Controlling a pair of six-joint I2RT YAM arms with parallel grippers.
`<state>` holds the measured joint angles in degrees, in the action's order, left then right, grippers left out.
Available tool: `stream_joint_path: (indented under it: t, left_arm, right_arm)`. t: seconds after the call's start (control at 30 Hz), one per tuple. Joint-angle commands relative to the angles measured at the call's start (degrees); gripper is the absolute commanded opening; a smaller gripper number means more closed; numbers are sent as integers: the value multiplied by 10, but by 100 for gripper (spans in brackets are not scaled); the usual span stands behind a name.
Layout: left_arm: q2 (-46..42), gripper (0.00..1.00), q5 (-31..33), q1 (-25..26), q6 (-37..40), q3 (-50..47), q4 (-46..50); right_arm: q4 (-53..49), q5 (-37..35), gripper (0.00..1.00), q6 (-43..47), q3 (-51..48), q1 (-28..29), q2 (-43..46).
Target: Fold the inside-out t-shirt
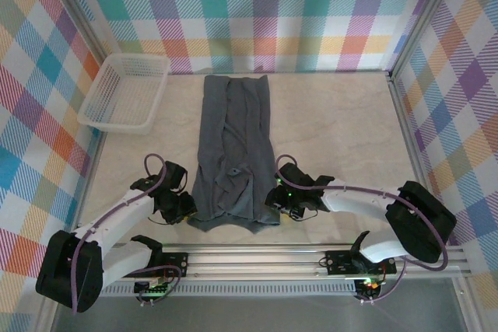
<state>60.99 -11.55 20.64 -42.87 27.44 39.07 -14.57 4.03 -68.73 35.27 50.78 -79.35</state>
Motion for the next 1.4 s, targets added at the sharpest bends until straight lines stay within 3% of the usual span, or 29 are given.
stream_joint_path:
  t: [0.0,0.1,0.37,0.7,0.93,1.13,1.23,1.37]
  left_arm:
    - [-4,11,-11,8,-7,-12,18]
    - [-8,0,-11,12,-8,-9,23]
    - [-38,0,0,19,-14,-4,43]
    - [-52,0,-1,29,-21,0,46]
    - [-114,0,0,53,-40,2,86]
    - [-119,0,62,55,-25,112,123]
    - [-96,0,114,47,-12,177,98]
    - [-1,0,150,16,32,295,60]
  right_arm:
    - [-11,12,52,-24,-9,12,-6]
    - [-30,18,51,-32,-6,32,-1]
    - [-60,-21,52,-65,-31,51,40]
    - [-76,-45,0,-55,-6,52,61]
    - [-126,-94,0,-45,-24,93,154]
    - [-191,-201,0,37,98,91,146]
    - [-205,-275,0,112,175,67,126]
    - [-163,-292,0,200,254,-8,92]
